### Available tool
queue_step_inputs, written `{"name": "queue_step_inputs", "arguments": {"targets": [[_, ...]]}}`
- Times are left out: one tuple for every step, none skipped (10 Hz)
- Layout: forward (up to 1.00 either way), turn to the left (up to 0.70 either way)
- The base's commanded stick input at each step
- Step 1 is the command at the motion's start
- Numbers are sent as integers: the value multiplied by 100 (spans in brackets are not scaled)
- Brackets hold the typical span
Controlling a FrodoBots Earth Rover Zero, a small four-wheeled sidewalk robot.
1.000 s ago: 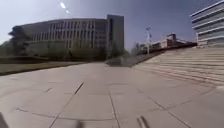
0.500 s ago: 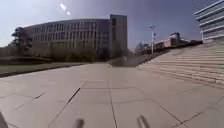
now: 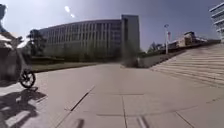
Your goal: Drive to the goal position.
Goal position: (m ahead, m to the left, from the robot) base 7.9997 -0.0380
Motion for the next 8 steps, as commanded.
{"name": "queue_step_inputs", "arguments": {"targets": [[70,0],[70,0],[70,0],[70,0],[70,0],[70,0],[70,0],[70,0]]}}
